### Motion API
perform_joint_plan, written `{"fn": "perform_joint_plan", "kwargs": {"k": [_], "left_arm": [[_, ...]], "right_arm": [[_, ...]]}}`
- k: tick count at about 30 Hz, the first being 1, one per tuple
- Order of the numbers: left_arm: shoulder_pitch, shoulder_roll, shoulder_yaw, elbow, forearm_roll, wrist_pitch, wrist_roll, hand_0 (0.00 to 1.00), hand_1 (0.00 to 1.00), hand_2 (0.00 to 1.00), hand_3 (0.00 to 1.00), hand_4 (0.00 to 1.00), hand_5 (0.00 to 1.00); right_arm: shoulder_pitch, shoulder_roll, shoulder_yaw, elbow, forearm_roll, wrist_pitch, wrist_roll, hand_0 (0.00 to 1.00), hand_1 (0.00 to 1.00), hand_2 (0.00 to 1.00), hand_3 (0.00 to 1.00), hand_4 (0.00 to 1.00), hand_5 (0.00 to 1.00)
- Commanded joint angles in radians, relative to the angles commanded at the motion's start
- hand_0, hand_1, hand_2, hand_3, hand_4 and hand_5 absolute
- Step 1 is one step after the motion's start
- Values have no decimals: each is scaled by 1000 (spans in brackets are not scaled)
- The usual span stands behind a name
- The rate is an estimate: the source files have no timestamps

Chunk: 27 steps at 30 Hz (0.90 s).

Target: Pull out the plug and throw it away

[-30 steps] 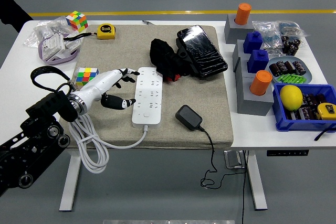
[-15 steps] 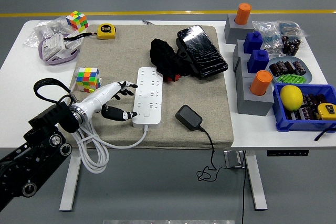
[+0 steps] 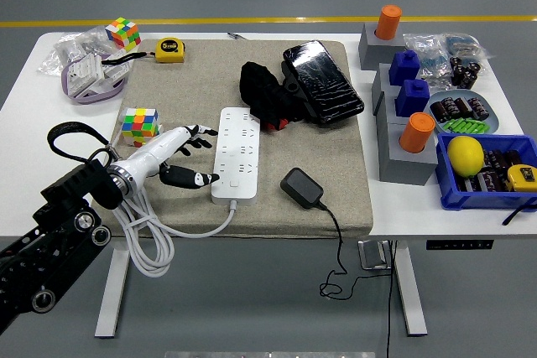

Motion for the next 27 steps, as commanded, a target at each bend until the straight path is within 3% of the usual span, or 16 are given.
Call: {"fn": "perform_joint_plan", "kwargs": {"k": [27], "left_arm": [[-12,14,-42,-6,3,1,-6,588,747,777,871,827,258]], "right_arm": [[26,-10,-20,-1,-7,-3,-8,569,646,669,562,961,460]]}}
